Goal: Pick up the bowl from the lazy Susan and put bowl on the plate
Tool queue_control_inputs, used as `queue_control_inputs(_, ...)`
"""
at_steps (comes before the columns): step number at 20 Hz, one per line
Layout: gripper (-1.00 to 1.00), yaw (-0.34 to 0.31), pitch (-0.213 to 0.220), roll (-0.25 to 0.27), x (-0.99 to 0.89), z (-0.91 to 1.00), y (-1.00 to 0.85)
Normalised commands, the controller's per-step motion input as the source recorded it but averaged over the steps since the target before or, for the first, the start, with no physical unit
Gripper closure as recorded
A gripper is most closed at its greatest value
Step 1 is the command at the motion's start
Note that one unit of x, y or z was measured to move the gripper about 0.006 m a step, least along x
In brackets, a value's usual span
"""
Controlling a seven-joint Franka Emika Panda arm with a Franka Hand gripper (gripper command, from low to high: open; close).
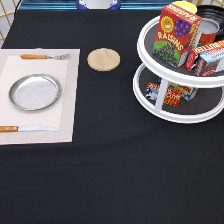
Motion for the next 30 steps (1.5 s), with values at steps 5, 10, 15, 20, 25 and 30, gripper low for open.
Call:
queue_control_inputs(5, -1.00, 0.005, 0.006, 0.053, 0.01, 0.02, 0.02)
queue_control_inputs(10, -1.00, 0.002, -0.042, 0.202, 0.15, 0.21, 0.13)
queue_control_inputs(15, -1.00, 0.000, -0.068, 0.185, 0.21, 0.15, 0.31)
queue_control_inputs(20, -1.00, 0.000, -0.071, 0.089, 0.23, 0.02, 0.43)
queue_control_inputs(25, -1.00, 0.000, -0.075, 0.068, 0.25, 0.00, 0.45)
queue_control_inputs(30, -1.00, 0.000, -0.031, 0.149, 0.31, -0.01, 0.29)
